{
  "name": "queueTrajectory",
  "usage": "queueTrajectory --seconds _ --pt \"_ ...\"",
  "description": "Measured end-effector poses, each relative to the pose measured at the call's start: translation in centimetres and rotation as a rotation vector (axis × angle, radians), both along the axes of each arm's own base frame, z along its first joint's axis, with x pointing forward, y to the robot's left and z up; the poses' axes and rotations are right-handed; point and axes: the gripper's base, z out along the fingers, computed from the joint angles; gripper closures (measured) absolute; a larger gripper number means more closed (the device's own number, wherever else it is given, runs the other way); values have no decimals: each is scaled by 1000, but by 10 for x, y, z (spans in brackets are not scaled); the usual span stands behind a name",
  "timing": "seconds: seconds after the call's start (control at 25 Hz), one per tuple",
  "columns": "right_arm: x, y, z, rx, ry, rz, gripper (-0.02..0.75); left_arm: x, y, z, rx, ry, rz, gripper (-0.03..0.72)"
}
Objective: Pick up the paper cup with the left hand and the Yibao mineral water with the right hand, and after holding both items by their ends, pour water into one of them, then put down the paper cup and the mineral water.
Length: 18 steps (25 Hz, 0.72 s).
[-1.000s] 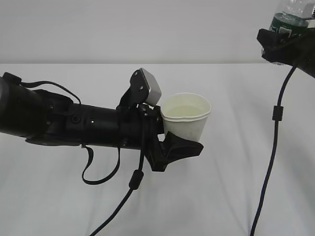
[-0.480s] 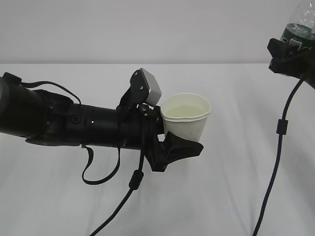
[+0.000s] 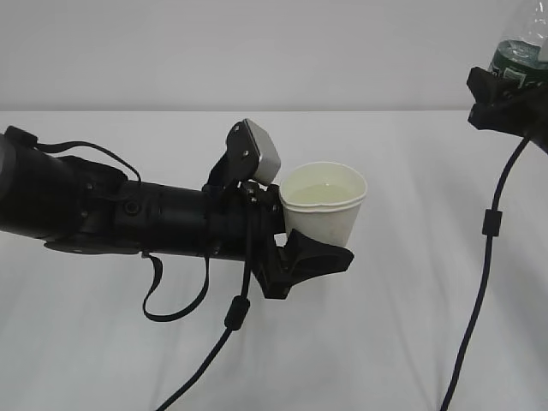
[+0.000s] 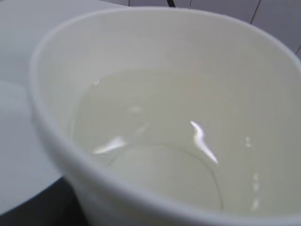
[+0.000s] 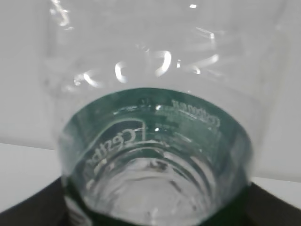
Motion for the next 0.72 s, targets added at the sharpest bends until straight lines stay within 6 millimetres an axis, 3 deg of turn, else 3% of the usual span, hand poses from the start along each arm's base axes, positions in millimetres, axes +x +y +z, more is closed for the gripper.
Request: queueTrajectory --seconds 0.72 --pt "3 -3 -12 -12 37 -32 303 0 0 0 0 0 0 232"
